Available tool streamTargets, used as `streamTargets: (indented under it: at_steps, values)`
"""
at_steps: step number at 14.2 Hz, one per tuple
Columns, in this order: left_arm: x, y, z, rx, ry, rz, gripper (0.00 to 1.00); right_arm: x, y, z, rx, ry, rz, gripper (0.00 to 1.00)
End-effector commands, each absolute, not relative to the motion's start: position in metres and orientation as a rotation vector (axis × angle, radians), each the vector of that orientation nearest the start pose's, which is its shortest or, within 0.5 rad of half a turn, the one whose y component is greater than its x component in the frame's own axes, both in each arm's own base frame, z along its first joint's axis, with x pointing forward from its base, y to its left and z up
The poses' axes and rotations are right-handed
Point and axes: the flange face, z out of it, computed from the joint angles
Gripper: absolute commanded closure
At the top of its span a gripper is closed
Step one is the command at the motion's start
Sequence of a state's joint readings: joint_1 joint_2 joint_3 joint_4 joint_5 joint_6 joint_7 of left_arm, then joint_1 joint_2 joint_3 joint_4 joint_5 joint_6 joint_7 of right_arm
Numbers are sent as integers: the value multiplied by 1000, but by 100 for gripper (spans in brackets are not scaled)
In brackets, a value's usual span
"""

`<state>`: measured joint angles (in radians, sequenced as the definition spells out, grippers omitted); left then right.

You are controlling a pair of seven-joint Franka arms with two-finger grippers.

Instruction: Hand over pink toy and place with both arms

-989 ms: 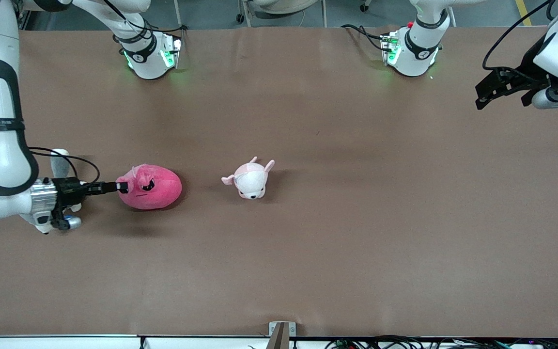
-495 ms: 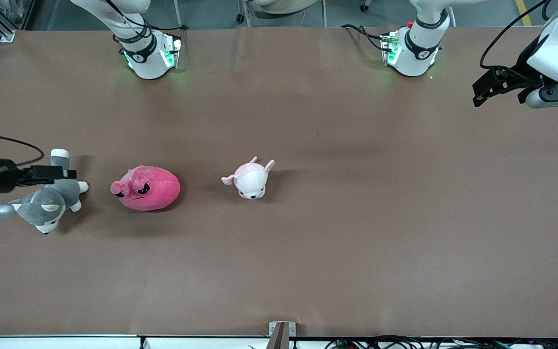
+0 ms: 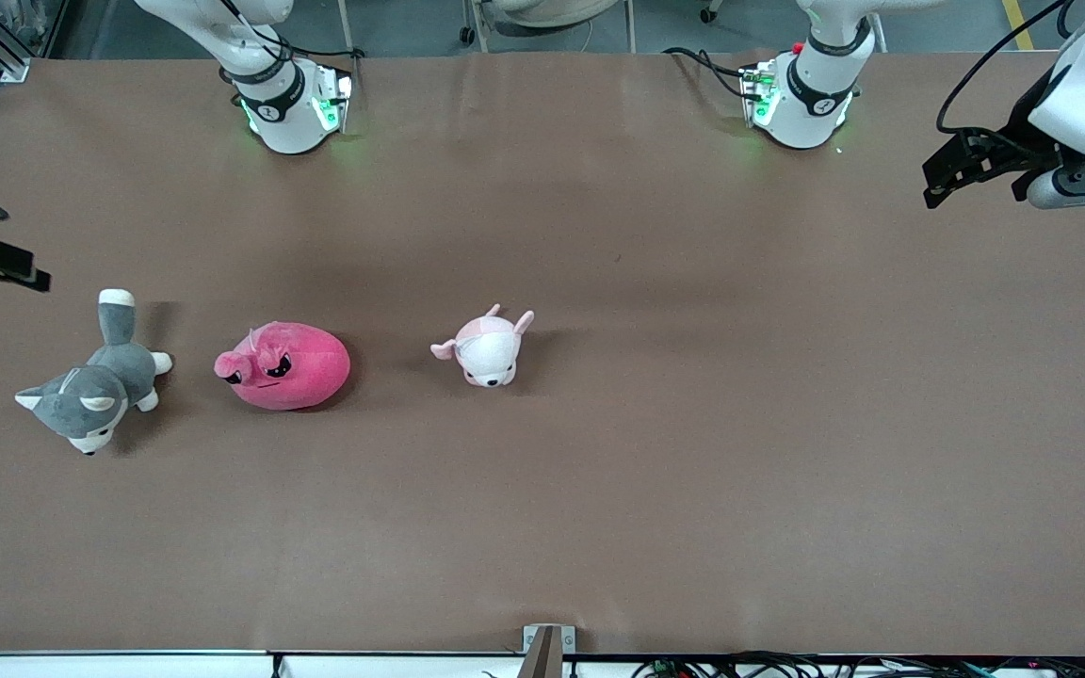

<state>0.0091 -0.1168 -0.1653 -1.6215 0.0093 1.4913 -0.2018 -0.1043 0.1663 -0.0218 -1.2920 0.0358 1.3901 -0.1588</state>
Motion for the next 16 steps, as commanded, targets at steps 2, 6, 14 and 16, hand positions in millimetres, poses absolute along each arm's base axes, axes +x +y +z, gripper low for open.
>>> streamTargets:
  at_steps: [2, 6, 14, 16]
  values:
    - [500, -80, 663, -3097, -48, -16, 0, 548, -59, 677, -3141, 22, 12, 0]
    - [500, -80, 662, -3096, -48, -9, 0, 519, -57, 666, -3147, 24, -69, 0]
    - [501, -69, 664, -3099, 0, 6, 0, 507, -55, 648, -3145, 106, -88, 0]
    - [504, -59, 667, -3101, -29, -3, 0, 500, -55, 644, -3145, 108, -144, 0]
